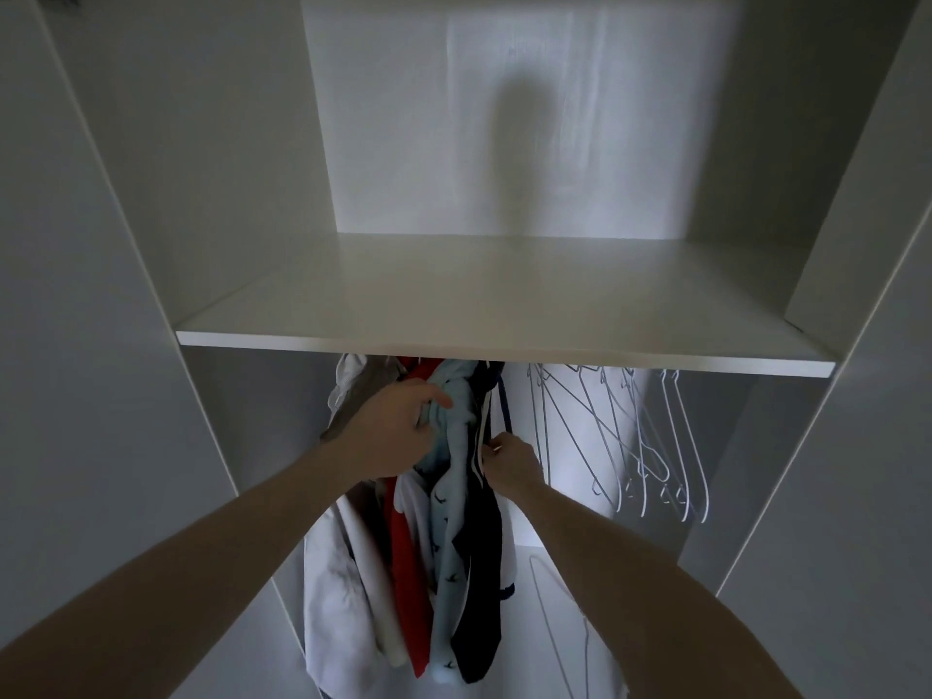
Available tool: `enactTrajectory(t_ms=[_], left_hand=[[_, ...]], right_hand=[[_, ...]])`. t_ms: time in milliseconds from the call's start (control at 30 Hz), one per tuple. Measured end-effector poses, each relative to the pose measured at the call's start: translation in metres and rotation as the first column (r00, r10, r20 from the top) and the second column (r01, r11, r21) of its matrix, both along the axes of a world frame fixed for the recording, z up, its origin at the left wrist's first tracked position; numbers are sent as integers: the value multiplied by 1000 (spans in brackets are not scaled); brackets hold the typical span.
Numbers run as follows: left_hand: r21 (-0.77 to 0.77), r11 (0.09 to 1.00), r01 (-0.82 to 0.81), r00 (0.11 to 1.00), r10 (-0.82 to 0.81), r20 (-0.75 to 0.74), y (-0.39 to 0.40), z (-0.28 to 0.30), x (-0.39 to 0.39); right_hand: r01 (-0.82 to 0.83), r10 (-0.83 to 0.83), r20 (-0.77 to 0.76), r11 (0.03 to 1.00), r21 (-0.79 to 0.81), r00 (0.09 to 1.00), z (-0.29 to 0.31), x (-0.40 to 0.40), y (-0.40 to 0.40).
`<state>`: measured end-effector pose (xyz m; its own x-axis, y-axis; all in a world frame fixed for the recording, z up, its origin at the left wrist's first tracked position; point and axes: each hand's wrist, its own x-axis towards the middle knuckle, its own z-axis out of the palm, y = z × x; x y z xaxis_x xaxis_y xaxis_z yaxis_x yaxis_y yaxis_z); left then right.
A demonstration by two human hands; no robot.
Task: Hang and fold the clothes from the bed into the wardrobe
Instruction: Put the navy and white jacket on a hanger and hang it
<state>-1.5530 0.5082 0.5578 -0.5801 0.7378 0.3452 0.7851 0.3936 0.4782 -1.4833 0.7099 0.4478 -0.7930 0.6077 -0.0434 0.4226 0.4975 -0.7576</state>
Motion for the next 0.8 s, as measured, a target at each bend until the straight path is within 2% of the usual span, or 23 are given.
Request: enactTrajectory(t_ms=[100,167,233,300,367,433,533,700,800], left_hand=[[-49,998,-44,998,46,39,-15,-11,2],[-100,992,-78,991,88,99,-27,-18,4],[-121,986,-114,982,131,138,-36,-22,7],[-103,983,-149,975,164,149,-42,-26,12],[-104,976,-189,963,205,173,-47,-26,16],[-104,978,-183,959,201,199,-55,-26,19],[-129,978,-162,964,184,193,-64,-22,22],[-101,982,-162,959,181,220,-63,-26,18],[-97,984,-147,941,170,294,-54,-33,20]], right_hand=[[162,-133,-223,980,119,966,-11,18,7],[266,-196,-320,945,190,927,-13,28,18],[310,-256,-285,937,161,924,-12,30,30],[304,-294,-134,951,56,946,-10,27,40],[251,-251,-1,967,-33,968,-10,22,47],[216,-214,36,974,-67,976,-12,17,52],[229,-228,27,965,-126,973,-13,10,52],[218,-234,-119,967,-135,965,-8,11,48],[214,-245,-190,962,-170,951,-7,23,50]])
